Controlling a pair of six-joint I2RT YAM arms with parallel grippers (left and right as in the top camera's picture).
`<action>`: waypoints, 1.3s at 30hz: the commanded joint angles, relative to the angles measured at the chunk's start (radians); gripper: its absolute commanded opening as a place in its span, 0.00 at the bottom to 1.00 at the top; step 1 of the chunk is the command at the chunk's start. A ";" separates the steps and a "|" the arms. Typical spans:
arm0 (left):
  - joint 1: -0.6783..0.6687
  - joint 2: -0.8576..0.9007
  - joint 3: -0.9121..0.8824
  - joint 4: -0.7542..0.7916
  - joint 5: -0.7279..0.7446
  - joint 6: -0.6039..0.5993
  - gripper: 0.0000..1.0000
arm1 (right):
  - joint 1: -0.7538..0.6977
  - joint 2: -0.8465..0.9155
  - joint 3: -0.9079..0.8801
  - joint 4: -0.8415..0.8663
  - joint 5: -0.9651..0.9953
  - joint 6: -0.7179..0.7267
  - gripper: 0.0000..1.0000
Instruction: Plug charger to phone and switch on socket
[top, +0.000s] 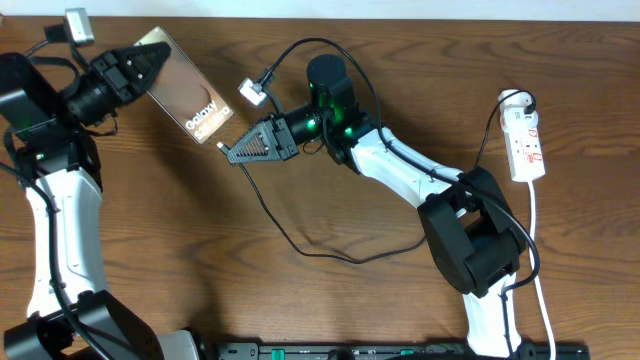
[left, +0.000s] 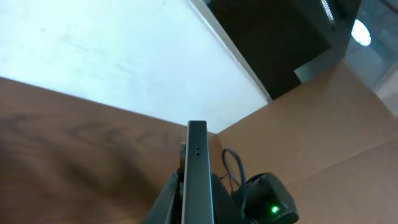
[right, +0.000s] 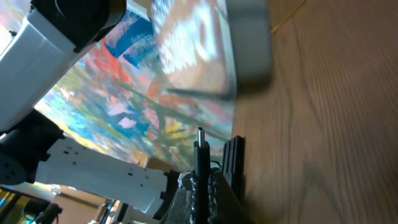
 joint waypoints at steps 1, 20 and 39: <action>0.001 -0.007 0.007 0.036 -0.001 -0.077 0.07 | 0.018 -0.017 0.007 0.009 0.011 0.019 0.01; 0.030 -0.007 0.007 0.033 -0.004 -0.124 0.07 | -0.010 -0.017 0.007 0.219 0.075 0.229 0.01; 0.058 -0.005 0.007 0.033 0.082 -0.129 0.08 | -0.010 -0.017 0.007 0.227 0.072 0.228 0.01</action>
